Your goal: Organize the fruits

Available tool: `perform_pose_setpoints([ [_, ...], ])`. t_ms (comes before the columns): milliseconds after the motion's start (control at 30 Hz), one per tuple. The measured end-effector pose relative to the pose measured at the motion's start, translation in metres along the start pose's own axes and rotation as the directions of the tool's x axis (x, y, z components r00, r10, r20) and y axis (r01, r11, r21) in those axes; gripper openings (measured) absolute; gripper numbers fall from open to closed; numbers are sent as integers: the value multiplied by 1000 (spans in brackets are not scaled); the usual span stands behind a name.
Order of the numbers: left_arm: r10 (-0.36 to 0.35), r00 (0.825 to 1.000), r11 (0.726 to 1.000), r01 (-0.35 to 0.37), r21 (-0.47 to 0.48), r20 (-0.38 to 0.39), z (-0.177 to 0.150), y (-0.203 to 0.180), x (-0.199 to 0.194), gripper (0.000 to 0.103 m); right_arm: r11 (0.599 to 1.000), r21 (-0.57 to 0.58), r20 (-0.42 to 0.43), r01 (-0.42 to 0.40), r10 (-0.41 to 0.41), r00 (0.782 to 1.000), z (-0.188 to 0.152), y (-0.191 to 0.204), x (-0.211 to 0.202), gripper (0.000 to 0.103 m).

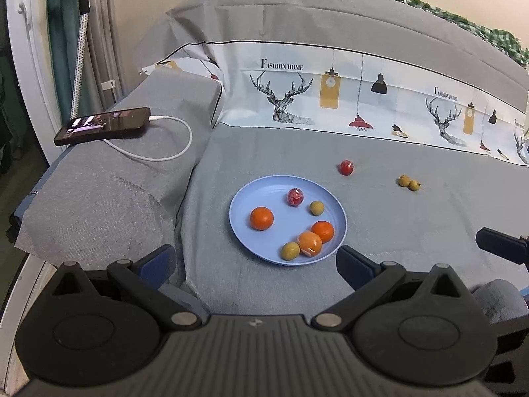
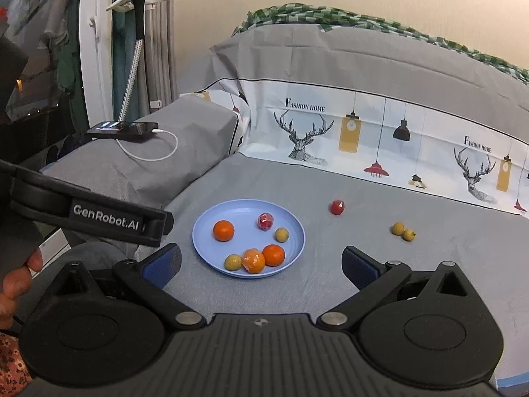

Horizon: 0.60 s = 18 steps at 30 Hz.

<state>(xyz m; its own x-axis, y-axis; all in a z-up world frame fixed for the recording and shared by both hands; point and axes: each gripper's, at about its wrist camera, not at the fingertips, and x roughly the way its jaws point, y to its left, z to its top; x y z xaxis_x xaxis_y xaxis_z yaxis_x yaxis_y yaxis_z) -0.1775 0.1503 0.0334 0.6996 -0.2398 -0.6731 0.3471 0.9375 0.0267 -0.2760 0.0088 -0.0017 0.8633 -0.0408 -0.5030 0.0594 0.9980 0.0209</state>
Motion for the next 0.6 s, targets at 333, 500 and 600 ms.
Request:
perform_pose_setpoints([
  [333, -14, 1000, 1000, 14, 14, 19, 1, -4, -9, 103, 1000, 7, 10, 12, -13, 1000, -3, 2, -9, 102],
  [500, -17, 1000, 1000, 16, 21, 22, 0, -5, -11, 103, 1000, 7, 12, 11, -11, 1000, -3, 3, -10, 102],
  [600, -17, 1000, 1000, 16, 16, 17, 0, -4, -10, 103, 1000, 3, 11, 9, -9, 1000, -3, 4, -9, 102],
])
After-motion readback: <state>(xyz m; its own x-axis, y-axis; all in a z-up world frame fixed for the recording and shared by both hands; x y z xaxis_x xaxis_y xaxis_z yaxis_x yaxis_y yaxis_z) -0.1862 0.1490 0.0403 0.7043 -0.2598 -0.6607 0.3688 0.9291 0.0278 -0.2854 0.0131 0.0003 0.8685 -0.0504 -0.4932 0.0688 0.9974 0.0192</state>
